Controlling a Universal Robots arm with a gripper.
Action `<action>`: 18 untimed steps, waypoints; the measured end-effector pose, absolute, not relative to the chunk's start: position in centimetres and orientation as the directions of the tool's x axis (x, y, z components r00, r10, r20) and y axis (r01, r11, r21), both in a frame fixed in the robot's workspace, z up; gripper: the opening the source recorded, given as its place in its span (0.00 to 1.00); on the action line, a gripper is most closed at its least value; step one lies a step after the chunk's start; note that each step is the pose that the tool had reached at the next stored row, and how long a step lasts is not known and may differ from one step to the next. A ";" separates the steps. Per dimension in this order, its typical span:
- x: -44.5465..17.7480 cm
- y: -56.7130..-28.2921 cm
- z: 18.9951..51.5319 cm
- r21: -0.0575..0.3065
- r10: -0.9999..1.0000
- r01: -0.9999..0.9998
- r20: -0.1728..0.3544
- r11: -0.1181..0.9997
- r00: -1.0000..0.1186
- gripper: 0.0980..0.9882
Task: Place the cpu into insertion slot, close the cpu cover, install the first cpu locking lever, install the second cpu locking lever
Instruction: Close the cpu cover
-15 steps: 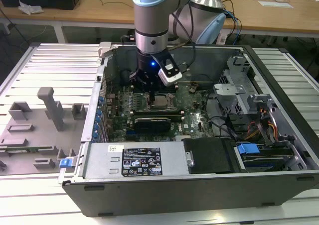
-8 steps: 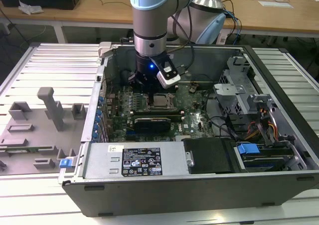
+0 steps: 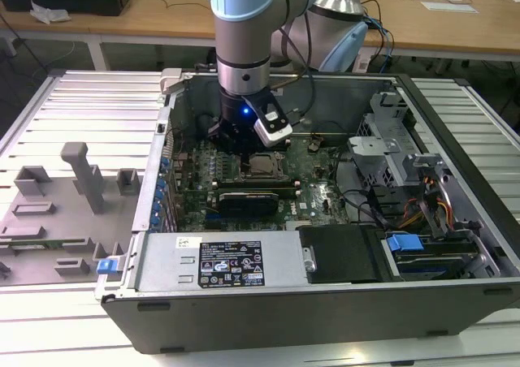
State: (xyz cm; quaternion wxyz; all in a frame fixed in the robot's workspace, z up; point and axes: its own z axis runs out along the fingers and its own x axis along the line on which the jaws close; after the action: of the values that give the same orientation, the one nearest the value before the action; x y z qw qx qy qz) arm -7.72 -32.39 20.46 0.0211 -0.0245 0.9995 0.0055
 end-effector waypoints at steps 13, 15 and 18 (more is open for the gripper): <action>-6.2 -32.4 21.7 0.005 -0.049 -0.049 -0.037 0.999 -0.998 0.01; -5.6 -32.4 21.7 0.003 -0.049 -0.049 -0.031 0.999 -0.998 0.01; -4.6 -32.4 21.7 -0.008 -0.049 -0.049 -0.017 0.999 -0.999 0.01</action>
State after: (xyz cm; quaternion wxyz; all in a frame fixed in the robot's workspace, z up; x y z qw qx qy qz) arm -4.59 -32.39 21.75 0.0088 -0.0247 0.9997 -0.0036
